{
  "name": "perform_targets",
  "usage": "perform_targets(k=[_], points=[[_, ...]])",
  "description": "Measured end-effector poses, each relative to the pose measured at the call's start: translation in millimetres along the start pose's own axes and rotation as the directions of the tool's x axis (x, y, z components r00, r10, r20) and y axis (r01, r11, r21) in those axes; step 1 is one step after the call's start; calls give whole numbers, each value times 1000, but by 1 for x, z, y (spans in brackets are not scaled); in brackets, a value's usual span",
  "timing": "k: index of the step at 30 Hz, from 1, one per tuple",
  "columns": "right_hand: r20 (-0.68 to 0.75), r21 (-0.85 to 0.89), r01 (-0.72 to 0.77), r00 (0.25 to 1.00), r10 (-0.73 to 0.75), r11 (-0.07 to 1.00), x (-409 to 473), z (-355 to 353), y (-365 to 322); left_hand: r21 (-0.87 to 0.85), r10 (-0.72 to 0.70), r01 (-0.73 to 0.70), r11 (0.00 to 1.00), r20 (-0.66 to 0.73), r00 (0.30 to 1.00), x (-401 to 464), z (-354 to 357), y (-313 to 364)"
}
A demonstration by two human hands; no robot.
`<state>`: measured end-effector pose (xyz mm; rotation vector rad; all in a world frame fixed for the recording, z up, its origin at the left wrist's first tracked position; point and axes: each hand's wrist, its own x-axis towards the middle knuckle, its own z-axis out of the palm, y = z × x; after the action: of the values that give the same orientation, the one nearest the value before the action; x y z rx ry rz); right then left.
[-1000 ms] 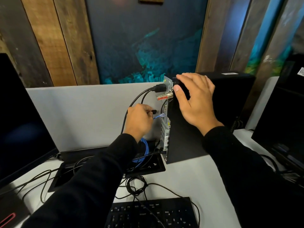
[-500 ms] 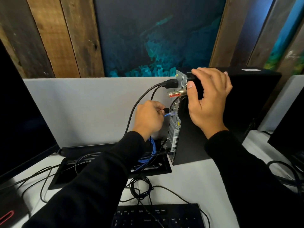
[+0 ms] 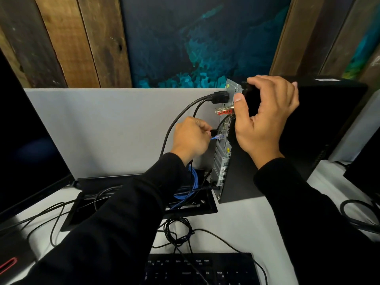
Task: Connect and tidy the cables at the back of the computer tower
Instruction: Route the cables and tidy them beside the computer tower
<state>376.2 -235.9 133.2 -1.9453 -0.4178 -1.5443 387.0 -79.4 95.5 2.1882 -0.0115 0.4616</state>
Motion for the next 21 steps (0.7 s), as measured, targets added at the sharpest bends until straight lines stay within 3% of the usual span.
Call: perform_targets(k=[13,21], points=[[-35,-49,-18,999,17,999,1,6,-3,24,-51,50,998,24,998,4,1,13],[42,-46,21,999,-19,999,-2,-2,-4,10,10,-11,1000,71,997,-9,-2,6]])
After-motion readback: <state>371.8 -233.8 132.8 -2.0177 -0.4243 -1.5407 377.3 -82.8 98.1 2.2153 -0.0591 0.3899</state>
